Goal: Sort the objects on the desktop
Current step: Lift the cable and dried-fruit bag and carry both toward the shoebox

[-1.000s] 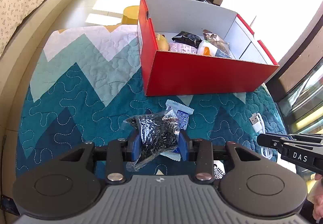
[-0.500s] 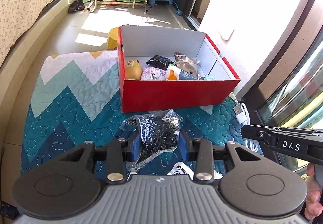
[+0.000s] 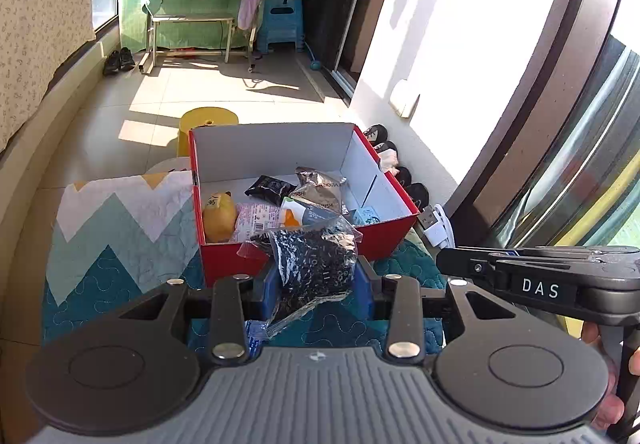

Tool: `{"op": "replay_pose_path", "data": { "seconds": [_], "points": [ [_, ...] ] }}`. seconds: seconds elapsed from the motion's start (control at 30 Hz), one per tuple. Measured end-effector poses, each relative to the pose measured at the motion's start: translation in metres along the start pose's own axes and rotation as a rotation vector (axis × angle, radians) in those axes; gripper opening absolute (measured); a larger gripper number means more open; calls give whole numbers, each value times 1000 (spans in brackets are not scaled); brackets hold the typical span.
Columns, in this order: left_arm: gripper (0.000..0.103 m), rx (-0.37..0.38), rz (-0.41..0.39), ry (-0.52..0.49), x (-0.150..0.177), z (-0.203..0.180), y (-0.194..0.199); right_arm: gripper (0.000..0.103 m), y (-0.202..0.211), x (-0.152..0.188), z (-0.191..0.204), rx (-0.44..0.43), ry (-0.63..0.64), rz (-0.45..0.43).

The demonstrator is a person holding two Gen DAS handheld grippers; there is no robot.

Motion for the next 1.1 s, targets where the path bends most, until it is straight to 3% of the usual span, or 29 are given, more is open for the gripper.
{"op": "replay_pose_path", "data": {
  "seconds": [0.43, 1.1],
  "points": [
    [37, -9, -1, -36, -23, 9, -49, 10, -39, -32, -7, -2, 11, -1],
    [37, -56, 44, -138, -39, 34, -157, 10, -149, -51, -37, 45, 18, 66]
  ]
}}
Point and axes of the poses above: each gripper's, at about its wrist camera, not at the fingertips, and y roughly against the way its jaws point, z to its left, x to its underside, the point moved 8 cm from there along -y, roughly the way its jaws point, and after that the axes turned 15 degrees about -z, right-handed, at the moved point
